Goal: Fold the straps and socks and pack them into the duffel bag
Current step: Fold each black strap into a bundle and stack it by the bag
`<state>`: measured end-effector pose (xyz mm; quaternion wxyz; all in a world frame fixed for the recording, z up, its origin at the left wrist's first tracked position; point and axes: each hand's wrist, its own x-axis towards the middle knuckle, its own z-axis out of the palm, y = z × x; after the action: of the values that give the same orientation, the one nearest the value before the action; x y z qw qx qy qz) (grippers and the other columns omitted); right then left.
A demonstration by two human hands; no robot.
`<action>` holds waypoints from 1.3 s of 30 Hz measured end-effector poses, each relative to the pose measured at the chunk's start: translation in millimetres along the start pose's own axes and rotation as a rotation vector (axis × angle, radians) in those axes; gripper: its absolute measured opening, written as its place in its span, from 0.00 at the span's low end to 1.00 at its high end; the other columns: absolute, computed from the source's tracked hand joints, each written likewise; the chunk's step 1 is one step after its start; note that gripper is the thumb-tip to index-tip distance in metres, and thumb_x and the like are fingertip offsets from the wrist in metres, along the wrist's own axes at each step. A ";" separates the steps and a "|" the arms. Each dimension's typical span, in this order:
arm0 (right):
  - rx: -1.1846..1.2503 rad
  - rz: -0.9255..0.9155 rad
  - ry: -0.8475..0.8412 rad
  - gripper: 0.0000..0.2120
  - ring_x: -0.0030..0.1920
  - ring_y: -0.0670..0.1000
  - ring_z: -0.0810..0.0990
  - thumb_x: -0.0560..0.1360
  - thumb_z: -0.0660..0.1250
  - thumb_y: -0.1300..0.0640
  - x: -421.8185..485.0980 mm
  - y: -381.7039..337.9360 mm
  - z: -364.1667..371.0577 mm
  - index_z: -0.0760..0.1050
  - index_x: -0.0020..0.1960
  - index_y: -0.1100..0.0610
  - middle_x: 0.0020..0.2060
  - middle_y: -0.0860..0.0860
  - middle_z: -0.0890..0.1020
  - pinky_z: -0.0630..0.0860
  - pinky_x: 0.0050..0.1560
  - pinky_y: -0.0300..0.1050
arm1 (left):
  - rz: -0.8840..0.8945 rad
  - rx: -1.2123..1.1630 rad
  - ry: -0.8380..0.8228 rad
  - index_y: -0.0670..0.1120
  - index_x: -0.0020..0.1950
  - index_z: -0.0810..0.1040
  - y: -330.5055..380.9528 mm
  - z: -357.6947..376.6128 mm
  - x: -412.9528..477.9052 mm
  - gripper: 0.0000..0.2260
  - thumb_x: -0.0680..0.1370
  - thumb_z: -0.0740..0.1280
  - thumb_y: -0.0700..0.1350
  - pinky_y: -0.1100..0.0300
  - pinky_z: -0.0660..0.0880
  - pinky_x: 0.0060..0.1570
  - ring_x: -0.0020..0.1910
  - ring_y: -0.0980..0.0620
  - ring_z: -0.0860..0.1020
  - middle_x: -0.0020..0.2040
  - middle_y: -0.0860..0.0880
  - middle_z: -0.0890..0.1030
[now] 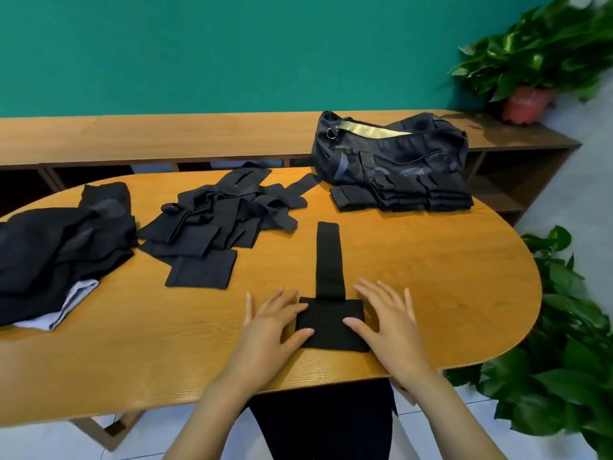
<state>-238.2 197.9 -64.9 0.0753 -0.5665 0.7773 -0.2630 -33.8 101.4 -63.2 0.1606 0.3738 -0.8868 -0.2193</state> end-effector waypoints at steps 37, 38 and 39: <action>0.082 -0.054 0.183 0.14 0.67 0.40 0.66 0.75 0.63 0.39 -28.9 -7.9 31.7 0.83 0.49 0.44 0.56 0.37 0.79 0.33 0.73 0.36 | -0.167 -0.121 0.078 0.60 0.59 0.79 24.2 18.0 -18.5 0.16 0.73 0.67 0.62 0.44 0.31 0.72 0.69 0.68 0.56 0.60 0.69 0.71; 0.077 -0.046 0.183 0.11 0.67 0.40 0.66 0.75 0.65 0.42 -27.8 -8.5 31.9 0.84 0.49 0.45 0.56 0.38 0.79 0.32 0.73 0.36 | -0.174 -0.103 0.084 0.60 0.59 0.79 25.9 18.9 -17.8 0.16 0.73 0.67 0.62 0.44 0.31 0.72 0.68 0.68 0.57 0.60 0.68 0.71; 0.074 -0.038 0.185 0.09 0.66 0.40 0.66 0.75 0.67 0.45 -26.8 -9.3 32.1 0.84 0.49 0.46 0.55 0.38 0.79 0.32 0.72 0.35 | -0.181 -0.094 0.103 0.60 0.59 0.80 27.9 20.0 -17.1 0.16 0.73 0.68 0.62 0.44 0.32 0.72 0.68 0.67 0.59 0.59 0.68 0.72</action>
<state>-207.8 210.1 -92.5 0.0192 -0.5513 0.7598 -0.3440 -47.9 136.6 -68.1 0.2030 0.4551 -0.8287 -0.2547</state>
